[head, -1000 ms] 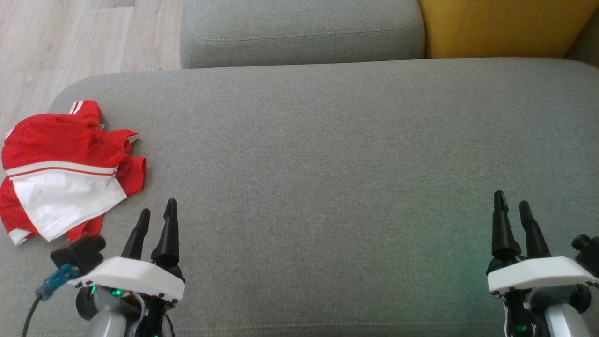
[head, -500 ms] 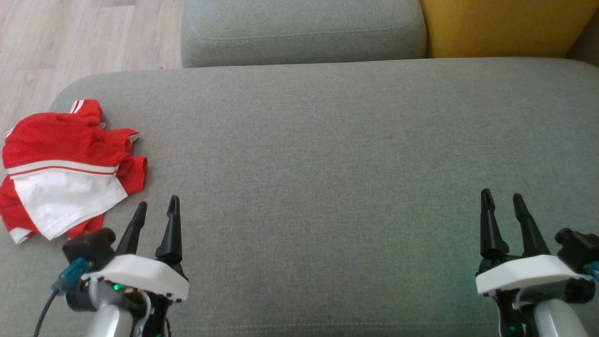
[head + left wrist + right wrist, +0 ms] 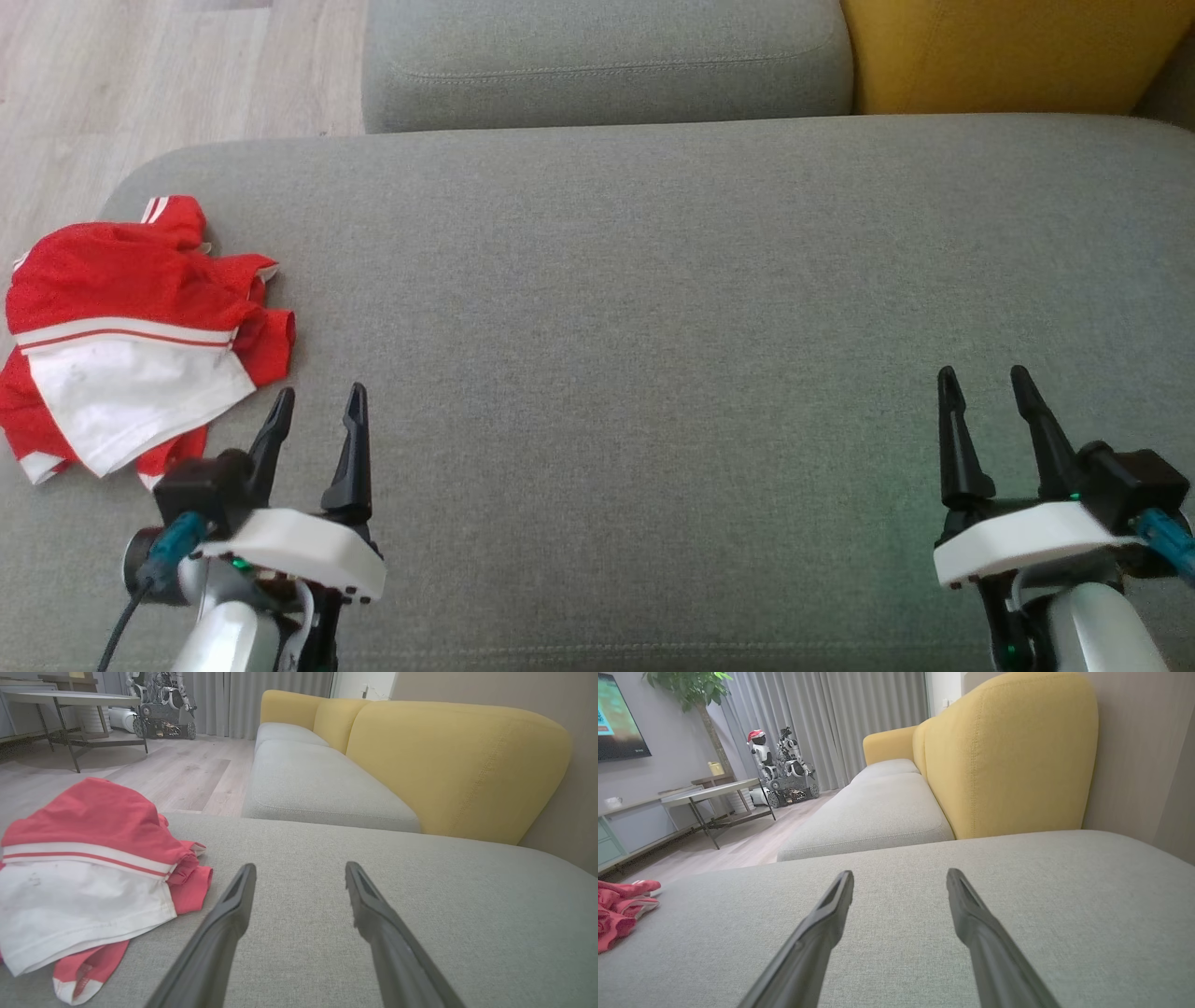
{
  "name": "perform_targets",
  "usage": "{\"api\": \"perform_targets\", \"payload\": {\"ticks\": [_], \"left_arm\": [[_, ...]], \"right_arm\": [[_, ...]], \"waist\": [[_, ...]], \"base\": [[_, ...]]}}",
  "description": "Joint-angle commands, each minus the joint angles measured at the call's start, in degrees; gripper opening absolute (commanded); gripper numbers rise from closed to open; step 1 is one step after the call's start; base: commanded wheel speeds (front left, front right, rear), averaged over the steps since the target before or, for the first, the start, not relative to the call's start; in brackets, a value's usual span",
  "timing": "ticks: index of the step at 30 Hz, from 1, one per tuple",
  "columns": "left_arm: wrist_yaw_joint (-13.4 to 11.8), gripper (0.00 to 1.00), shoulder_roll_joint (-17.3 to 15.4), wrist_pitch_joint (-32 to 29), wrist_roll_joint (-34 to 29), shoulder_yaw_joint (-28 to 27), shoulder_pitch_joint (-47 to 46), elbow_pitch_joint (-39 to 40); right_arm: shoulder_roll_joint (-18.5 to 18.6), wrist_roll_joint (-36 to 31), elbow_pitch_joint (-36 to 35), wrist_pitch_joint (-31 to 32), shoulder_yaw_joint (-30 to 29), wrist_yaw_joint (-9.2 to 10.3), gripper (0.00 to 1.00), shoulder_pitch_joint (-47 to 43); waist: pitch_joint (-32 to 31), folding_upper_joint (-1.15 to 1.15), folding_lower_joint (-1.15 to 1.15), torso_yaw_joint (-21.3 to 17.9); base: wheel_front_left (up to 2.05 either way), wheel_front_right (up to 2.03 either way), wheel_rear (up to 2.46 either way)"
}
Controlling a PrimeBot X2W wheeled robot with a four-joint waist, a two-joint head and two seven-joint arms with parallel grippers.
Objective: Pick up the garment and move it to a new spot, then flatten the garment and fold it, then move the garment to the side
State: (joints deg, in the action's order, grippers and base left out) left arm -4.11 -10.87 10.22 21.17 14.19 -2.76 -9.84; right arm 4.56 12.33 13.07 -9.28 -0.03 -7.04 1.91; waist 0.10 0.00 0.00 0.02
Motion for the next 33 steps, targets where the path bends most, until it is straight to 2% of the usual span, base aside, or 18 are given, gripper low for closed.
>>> {"api": "perform_targets", "payload": {"ticks": [1,9,21,25,33], "left_arm": [[-0.3,1.00,-1.4,1.0,-1.8,-1.3,-3.8,1.6],[-0.3,1.00,-1.1,2.3,-5.2,-1.4,-4.2,0.9],[0.4,1.00,0.0,4.1,-9.4,-2.7,-4.6,0.2],[0.7,1.00,0.3,4.8,-11.2,-3.1,-4.8,-0.2],[1.6,1.00,1.3,4.8,-10.5,-4.3,-4.9,-1.8]], "right_arm": [[1.1,-2.2,-2.2,-1.1,1.3,-0.37,1.00,2.9],[0.6,-7.6,-2.9,-2.2,1.3,-0.40,1.00,2.7],[-0.2,-9.6,-3.1,-3.8,1.0,-0.44,1.00,2.6],[-0.4,-9.5,-3.2,-3.9,1.1,-0.45,1.00,2.7],[-0.4,-5.3,-3.1,-1.5,1.3,-0.45,1.00,2.8]], "waist": [[0.0,0.00,0.00,0.0],[-0.1,0.00,0.00,0.2],[-0.3,0.00,0.00,0.4],[-0.4,0.00,0.00,0.4],[-0.5,0.00,0.00,0.3]], "base": [[0.00,0.00,0.00],[0.00,0.00,0.00],[0.00,0.00,0.00],[0.00,0.00,0.00],[0.00,0.00,0.00]]}}
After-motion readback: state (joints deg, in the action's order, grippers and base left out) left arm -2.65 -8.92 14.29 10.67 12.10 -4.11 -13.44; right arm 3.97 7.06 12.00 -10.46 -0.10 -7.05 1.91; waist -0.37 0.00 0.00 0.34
